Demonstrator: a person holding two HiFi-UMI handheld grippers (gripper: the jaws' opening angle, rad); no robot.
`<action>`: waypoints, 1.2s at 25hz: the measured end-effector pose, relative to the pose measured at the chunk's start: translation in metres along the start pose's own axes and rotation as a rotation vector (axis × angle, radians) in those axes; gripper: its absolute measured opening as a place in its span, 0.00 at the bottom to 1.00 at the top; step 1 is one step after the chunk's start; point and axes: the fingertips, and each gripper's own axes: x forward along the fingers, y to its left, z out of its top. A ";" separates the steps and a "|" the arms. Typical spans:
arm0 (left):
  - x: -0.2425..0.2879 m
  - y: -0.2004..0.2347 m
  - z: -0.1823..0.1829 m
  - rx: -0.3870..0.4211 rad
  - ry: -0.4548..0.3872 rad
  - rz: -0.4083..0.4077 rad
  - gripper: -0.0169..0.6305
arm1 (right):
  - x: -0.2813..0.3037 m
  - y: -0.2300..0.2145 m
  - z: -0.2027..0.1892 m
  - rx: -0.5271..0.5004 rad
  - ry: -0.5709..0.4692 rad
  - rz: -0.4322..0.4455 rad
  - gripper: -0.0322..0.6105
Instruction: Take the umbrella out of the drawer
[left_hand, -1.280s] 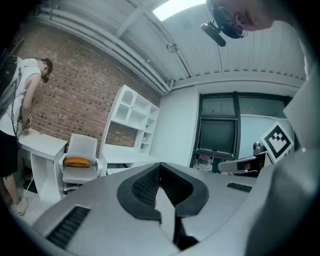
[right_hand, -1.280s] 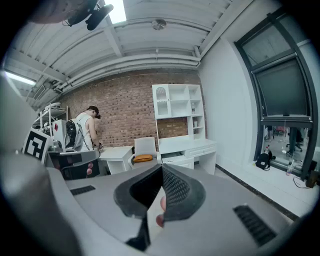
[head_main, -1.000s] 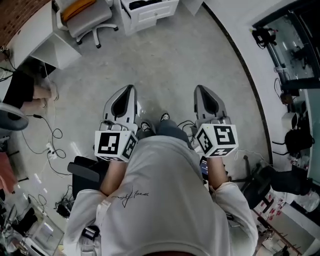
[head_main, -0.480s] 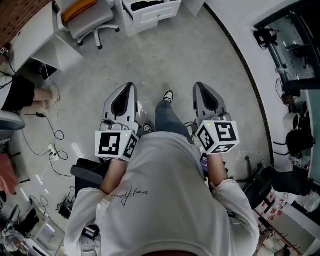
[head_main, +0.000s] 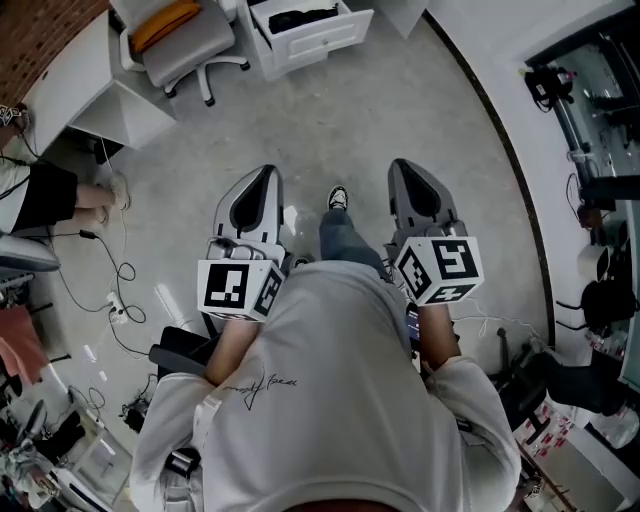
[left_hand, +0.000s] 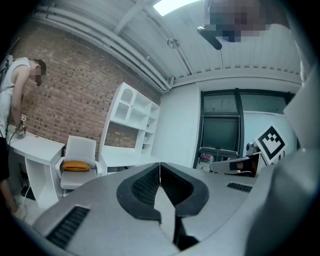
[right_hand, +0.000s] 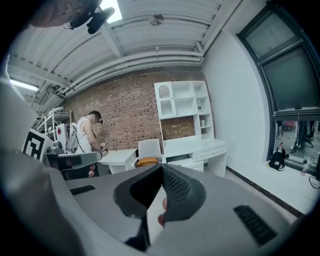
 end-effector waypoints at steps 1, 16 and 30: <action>0.010 0.001 0.000 0.002 0.005 0.000 0.05 | 0.008 -0.005 0.002 0.002 0.004 0.006 0.09; 0.164 0.009 0.014 0.037 0.035 -0.009 0.05 | 0.132 -0.100 0.031 0.002 0.064 0.077 0.09; 0.266 0.012 0.010 0.022 0.045 0.025 0.05 | 0.198 -0.170 0.046 -0.006 0.093 0.119 0.09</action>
